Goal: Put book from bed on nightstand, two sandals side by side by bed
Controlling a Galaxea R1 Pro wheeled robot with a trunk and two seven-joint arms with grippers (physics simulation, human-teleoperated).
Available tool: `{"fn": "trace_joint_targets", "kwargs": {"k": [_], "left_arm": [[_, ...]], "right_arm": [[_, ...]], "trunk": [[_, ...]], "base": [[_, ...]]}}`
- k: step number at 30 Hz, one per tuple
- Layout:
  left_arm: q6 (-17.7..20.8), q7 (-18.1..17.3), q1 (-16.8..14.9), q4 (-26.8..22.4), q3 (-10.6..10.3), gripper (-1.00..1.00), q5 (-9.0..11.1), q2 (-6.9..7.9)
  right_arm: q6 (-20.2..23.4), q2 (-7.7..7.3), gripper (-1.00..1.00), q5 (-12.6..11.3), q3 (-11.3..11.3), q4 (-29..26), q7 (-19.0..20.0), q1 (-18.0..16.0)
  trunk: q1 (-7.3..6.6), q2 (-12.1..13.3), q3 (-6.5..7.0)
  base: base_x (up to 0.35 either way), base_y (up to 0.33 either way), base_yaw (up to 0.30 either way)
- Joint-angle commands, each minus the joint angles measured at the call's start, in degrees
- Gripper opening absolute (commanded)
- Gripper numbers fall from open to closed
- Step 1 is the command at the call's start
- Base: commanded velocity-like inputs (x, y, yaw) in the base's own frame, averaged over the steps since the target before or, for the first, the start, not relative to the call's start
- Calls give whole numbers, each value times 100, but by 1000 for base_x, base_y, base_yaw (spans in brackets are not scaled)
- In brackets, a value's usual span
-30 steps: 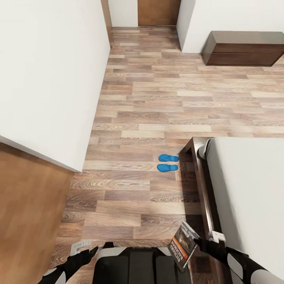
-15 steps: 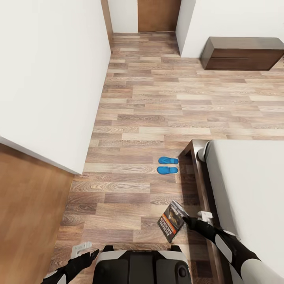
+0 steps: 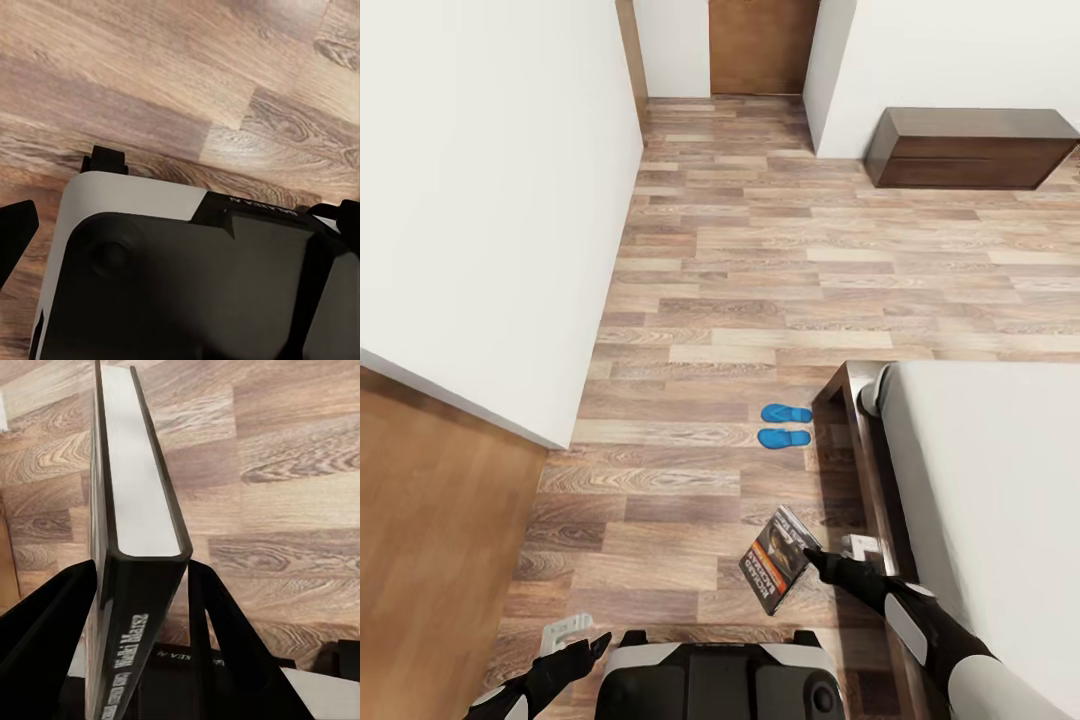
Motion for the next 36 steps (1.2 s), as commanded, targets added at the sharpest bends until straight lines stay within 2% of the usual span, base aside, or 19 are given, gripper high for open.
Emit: {"fn": "trace_joint_targets", "kwargs": {"k": [1,4,7,16,20,25,29,34,36], "left_arm": [[-31,-20,-3,3,43,100,-61,0],[-31,-13,-3,0,44,100,-61,5],[-35,-4,-3,1,44,100,-61,7],[-152,59,-3,18,32,100,-77,-6],[-363,97,-3,234,14,100,-108,-30],[-427,64,-3,399,3,100,-115,-60],[-440,-204,-3,432,0,100,-114,-105],[-438,-1112,-3,437,-26,100,-121,-106],[-437,-1294,-3,436,-34,100,-122,-102]], "right_arm": [[41,72,-100,-55,19,-4,5,-1],[41,172,-100,-54,21,0,0,-1],[41,205,-100,-53,21,1,-1,-1],[41,228,-100,-53,21,-1,5,-1],[41,229,-100,-53,21,-5,18,-1],[41,230,-100,-53,21,-6,23,-1],[46,230,-100,-53,21,-6,25,0],[49,222,-100,-53,21,-7,29,-1],[49,222,-100,-53,21,-7,28,-1]], "trunk": [[3,-8,4],[3,-8,32],[3,-8,60],[3,-8,144],[3,-8,181],[3,-8,228],[3,-8,265],[3,-8,312],[3,-8,331]], "base": [[0,0,0],[0,0,0],[0,0,0],[0,0,0],[0,0,0],[0,0,0],[0,0,0],[0,0,0],[0,0,0]]}}
